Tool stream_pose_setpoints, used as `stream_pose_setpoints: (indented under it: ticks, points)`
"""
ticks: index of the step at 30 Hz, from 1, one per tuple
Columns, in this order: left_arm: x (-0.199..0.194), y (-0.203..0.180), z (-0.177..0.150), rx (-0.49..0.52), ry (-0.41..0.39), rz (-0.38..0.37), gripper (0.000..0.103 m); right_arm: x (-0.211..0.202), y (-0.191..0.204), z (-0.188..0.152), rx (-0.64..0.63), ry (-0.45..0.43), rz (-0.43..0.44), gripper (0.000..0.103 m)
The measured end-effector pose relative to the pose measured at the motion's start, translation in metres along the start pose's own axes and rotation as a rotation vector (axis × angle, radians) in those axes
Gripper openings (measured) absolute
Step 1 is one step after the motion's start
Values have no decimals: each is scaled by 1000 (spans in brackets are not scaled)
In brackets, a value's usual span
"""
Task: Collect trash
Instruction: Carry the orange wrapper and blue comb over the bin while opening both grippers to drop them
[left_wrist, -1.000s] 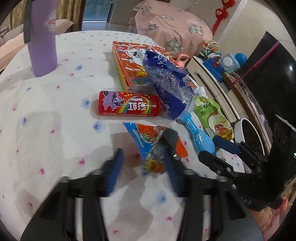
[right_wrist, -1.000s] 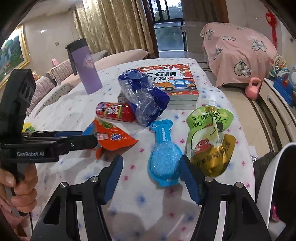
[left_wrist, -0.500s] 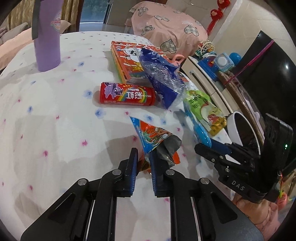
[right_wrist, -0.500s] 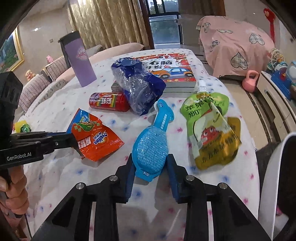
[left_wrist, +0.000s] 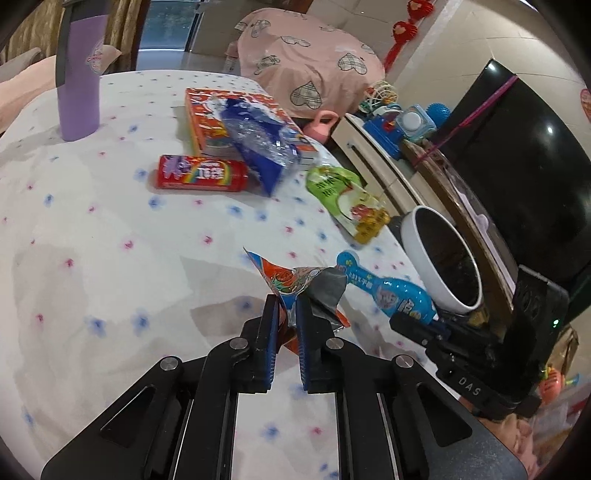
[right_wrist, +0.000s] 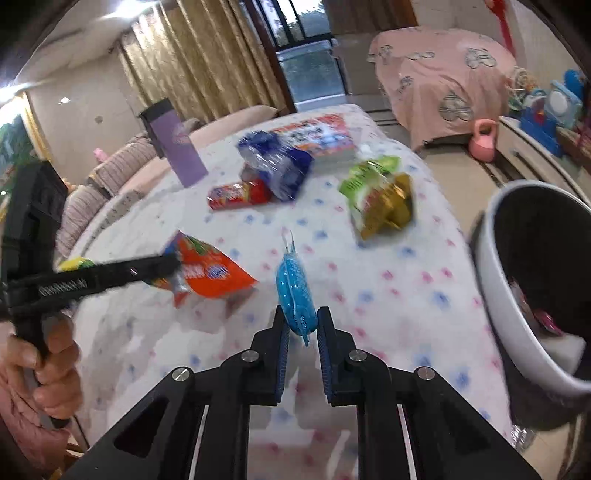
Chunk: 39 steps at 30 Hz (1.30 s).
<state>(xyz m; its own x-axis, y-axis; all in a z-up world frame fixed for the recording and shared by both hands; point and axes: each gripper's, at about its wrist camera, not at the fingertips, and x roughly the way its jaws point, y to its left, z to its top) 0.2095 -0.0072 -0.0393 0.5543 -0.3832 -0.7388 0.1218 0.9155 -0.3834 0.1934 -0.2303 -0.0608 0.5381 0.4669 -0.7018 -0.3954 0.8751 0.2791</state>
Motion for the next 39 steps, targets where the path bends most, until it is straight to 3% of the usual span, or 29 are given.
stream_pose_setpoints:
  ticks: [7, 21, 39]
  points:
    - [-3, -25, -6, 38, 2, -29, 8, -29, -19, -17, 78, -55, 8, 14]
    - [7, -118, -6, 183, 9, -126, 8, -102, -72, -25, 158, -180, -99, 14]
    - [43, -191, 15, 273, 13, -146, 8, -128, -139, -22, 243, -218, -198, 14]
